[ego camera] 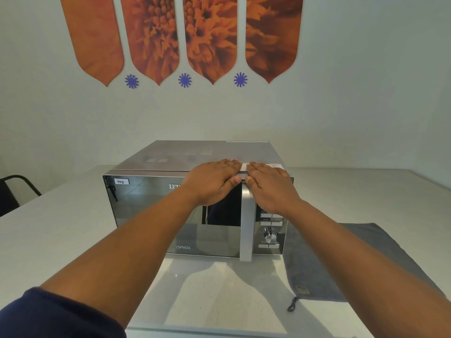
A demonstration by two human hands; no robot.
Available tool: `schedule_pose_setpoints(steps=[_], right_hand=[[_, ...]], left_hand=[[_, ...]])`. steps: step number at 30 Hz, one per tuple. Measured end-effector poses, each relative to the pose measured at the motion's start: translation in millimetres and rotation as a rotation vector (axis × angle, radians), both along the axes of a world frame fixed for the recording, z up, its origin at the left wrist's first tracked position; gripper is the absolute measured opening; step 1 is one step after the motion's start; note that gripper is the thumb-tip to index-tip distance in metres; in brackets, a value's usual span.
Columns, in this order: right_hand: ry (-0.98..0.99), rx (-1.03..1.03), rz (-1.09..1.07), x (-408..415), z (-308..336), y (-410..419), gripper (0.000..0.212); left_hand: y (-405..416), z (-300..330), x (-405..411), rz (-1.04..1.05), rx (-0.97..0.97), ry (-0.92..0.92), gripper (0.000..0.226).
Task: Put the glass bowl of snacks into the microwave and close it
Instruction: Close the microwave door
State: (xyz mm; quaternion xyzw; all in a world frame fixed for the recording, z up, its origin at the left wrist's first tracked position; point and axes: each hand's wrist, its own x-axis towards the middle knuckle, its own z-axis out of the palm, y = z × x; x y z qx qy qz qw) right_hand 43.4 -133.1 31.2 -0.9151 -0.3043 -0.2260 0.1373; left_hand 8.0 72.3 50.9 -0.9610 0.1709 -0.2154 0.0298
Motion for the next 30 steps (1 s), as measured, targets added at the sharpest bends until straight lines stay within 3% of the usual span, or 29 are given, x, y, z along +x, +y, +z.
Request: schedule_pose_setpoints(steps=[18,30], right_hand=[[0.023,-0.088,-0.086,2,7,6,0.054],[-0.006,-0.036,-0.091,-6,2,5,0.057]], left_hand=[[2,0,11,0.016,0.002,0.007,0.066],[-4,2,5,0.079,0.007,0.020,0.067]])
